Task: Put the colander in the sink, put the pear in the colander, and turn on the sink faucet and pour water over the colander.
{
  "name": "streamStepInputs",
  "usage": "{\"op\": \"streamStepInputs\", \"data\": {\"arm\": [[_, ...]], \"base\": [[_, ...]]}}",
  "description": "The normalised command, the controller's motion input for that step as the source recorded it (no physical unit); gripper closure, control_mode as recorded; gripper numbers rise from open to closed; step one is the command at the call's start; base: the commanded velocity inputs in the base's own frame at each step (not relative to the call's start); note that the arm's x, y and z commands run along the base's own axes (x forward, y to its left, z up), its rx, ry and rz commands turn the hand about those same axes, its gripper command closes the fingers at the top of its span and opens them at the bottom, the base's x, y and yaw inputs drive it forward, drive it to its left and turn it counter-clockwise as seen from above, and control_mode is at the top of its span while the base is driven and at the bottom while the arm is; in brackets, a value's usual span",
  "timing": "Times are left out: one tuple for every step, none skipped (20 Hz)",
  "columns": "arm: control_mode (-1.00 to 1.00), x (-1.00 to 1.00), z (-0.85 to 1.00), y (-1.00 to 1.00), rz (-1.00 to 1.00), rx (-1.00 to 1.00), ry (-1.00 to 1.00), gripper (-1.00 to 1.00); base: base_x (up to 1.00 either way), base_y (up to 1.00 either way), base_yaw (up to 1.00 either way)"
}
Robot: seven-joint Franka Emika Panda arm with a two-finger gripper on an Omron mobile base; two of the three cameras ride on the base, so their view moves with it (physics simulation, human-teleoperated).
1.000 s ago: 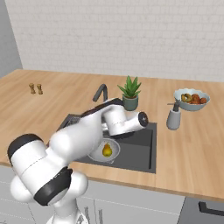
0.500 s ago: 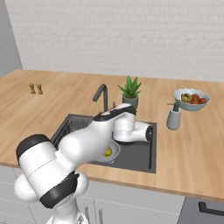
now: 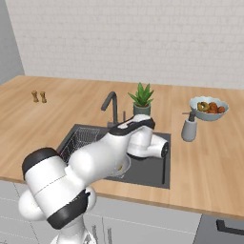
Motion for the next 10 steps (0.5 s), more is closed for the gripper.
{"op": "streamStepInputs", "data": {"arm": [[-1.0, 0.14, 0.24, 0.4, -0.04, -0.03, 0.0, -1.0], [-1.0, 0.19, 0.22, 0.45, -0.07, -0.02, 0.0, -1.0], [-1.0, 0.22, 0.18, 0.46, -0.1, -0.01, 0.0, -1.0], [-1.0, 0.24, 0.15, 0.41, -0.11, -0.01, 0.0, -1.0], [-1.0, 0.24, 0.06, 0.34, -0.13, 0.0, 0.0, -1.0], [-1.0, 0.25, 0.01, 0.31, -0.15, 0.0, 0.0, -1.0], [-1.0, 0.26, 0.0, 0.22, -0.17, 0.0, -0.01, -1.0], [-1.0, 0.29, 0.0, 0.17, -0.17, 0.0, -0.02, -1.0], [-1.0, 0.25, 0.0, 0.1, -0.18, 0.0, -0.02, -1.0], [-1.0, 0.21, 0.0, 0.01, -0.19, 0.0, -0.02, -1.0]], "base": [[0.0, 0.0, 0.0], [0.0, 0.0, 0.0], [0.0, 0.0, 0.0], [0.0, 0.0, 0.0], [0.0, 0.0, 0.0], [0.0, 0.0, 0.0], [0.0, 0.0, 0.0], [0.0, 0.0, 0.0], [0.0, 0.0, 0.0], [0.0, 0.0, 0.0]]}}
